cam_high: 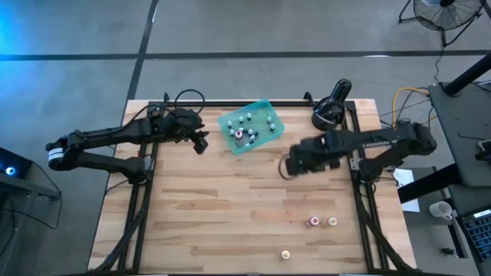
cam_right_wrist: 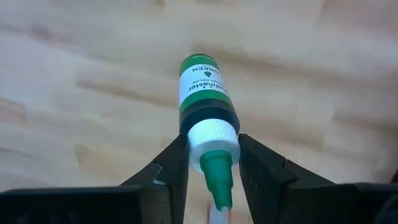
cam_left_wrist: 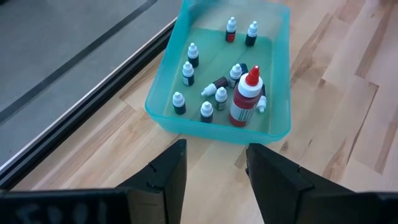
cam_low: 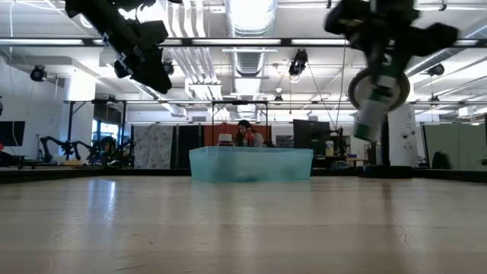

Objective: Pick & Place food coloring
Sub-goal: Put the black small food coloring into the green bin

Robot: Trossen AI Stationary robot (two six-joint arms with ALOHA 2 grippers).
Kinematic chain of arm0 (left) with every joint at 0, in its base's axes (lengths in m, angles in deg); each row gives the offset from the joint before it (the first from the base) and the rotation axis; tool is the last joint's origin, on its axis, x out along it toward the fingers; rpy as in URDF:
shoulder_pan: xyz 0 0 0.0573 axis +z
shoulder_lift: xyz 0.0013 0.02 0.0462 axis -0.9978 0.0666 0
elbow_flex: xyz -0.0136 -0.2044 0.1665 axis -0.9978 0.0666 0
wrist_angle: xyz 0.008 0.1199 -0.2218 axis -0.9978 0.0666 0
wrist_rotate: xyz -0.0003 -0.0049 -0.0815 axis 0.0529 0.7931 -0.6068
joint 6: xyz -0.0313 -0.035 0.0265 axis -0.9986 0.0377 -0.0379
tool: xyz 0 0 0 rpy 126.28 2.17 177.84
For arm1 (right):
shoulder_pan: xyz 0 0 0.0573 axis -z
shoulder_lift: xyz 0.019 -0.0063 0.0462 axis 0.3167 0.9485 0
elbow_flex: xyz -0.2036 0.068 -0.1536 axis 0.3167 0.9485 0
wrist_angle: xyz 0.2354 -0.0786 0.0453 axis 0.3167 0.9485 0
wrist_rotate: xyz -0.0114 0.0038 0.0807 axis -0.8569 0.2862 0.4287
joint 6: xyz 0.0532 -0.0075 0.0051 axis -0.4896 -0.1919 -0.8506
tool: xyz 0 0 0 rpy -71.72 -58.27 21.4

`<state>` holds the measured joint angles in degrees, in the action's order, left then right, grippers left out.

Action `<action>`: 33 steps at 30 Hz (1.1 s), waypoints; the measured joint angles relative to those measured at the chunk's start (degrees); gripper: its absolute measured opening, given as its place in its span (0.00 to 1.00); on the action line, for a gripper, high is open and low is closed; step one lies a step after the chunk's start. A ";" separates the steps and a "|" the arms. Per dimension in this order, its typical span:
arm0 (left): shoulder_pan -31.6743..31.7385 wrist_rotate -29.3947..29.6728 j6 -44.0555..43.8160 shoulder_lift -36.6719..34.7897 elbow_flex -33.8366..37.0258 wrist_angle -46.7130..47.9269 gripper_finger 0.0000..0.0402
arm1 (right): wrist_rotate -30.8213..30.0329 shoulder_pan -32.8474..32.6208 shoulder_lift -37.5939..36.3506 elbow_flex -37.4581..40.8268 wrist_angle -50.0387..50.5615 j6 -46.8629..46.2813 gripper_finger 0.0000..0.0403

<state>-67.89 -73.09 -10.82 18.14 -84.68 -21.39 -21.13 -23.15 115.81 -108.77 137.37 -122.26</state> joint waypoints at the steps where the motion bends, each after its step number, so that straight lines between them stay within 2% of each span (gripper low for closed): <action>1: 0.01 0.00 0.00 0.00 0.00 0.06 0.35 | -1.49 1.38 0.95 -2.37 1.00 2.35 0.27; 8: -0.01 -0.02 -1.68 0.00 0.00 1.95 0.35 | -7.98 12.00 11.76 -19.68 4.31 22.35 0.27; 16: 0.00 -1.54 -8.16 -0.13 0.00 3.03 0.35 | -7.81 25.90 28.35 -38.91 4.60 43.29 0.27; 20: -0.01 -1.88 -11.06 -0.16 0.00 5.69 0.35 | -7.24 30.16 36.74 -49.33 5.62 50.18 0.27; 26: -0.01 -1.88 -15.50 -0.16 0.00 9.74 0.35 | -3.13 34.28 49.42 -62.85 11.34 57.30 0.27; 28: -0.01 -1.87 -16.83 -0.19 0.00 10.56 0.35 | -3.06 35.28 52.51 -65.34 12.70 59.10 0.27; 33: -0.01 -1.17 -20.48 -0.27 0.00 12.05 0.35 | -5.24 37.10 53.95 -63.92 12.72 60.88 0.28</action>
<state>-67.90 -74.26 -31.30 17.87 -84.68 -9.35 -26.36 13.96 169.77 -172.70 150.09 -61.38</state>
